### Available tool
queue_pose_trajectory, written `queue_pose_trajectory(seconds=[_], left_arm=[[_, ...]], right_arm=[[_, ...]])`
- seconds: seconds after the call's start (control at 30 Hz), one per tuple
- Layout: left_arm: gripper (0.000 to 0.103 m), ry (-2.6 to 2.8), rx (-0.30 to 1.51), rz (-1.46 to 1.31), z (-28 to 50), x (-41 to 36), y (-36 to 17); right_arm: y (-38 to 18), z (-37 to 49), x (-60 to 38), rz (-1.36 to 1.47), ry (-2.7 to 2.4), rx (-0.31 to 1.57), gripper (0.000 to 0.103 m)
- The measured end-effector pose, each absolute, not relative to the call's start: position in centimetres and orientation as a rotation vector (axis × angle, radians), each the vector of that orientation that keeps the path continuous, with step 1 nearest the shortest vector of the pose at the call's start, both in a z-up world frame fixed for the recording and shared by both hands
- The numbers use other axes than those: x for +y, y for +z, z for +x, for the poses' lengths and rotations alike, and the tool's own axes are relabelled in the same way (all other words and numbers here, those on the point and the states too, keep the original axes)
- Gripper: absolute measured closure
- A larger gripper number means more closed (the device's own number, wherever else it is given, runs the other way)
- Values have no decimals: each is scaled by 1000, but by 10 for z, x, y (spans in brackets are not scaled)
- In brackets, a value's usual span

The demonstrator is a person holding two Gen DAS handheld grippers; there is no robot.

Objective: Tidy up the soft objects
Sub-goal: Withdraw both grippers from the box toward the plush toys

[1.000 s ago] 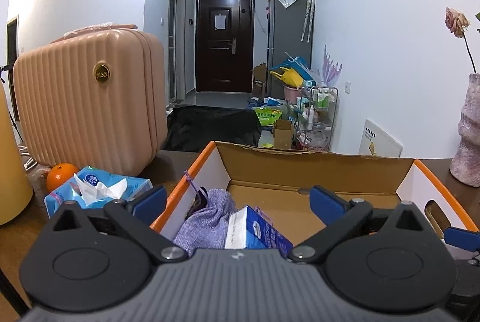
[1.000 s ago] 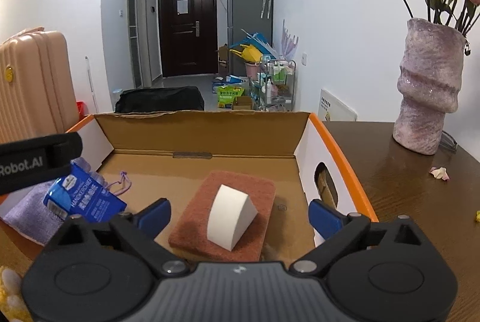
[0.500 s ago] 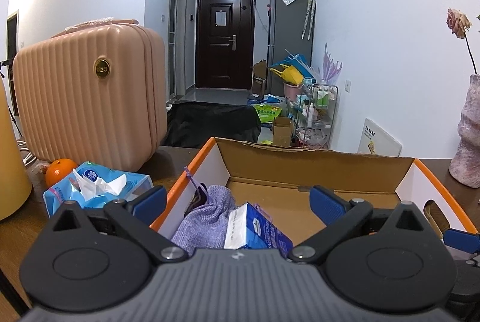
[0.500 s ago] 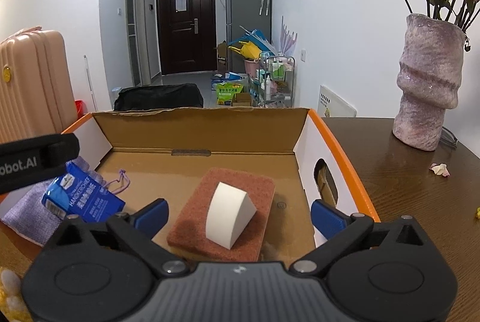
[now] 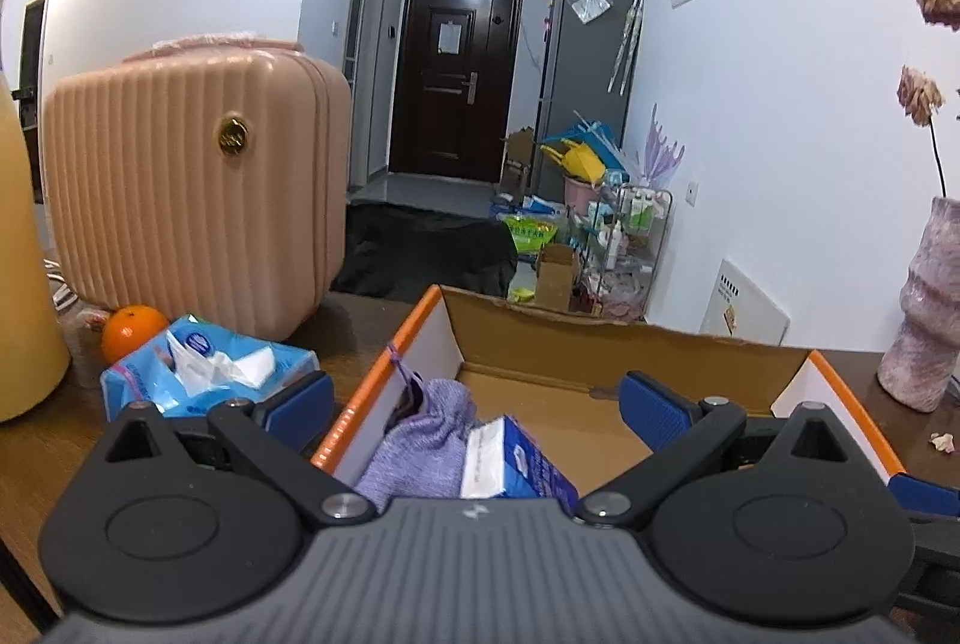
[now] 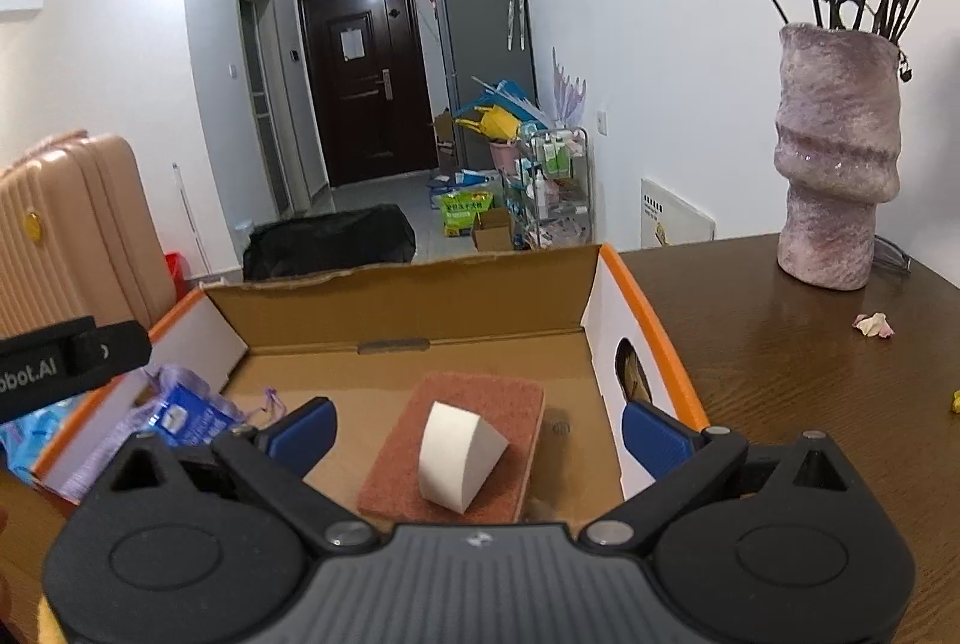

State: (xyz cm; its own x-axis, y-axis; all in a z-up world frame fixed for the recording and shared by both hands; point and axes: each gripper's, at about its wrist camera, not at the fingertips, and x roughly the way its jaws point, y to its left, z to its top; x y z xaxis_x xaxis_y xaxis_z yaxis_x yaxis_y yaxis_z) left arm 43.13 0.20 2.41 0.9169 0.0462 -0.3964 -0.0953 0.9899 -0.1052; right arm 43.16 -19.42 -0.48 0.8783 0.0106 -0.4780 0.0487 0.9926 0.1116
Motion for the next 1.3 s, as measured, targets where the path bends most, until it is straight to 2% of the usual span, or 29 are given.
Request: queue_pose_trajectory(seconds=[0.63,1.3], left_arm=[[0,144,341,-79,387,32,28],[0,150,320,-4,321,36,19]], right_arm=[[19,372,-192,86,16,388,1],[6,302,-179,7,80,341,1]])
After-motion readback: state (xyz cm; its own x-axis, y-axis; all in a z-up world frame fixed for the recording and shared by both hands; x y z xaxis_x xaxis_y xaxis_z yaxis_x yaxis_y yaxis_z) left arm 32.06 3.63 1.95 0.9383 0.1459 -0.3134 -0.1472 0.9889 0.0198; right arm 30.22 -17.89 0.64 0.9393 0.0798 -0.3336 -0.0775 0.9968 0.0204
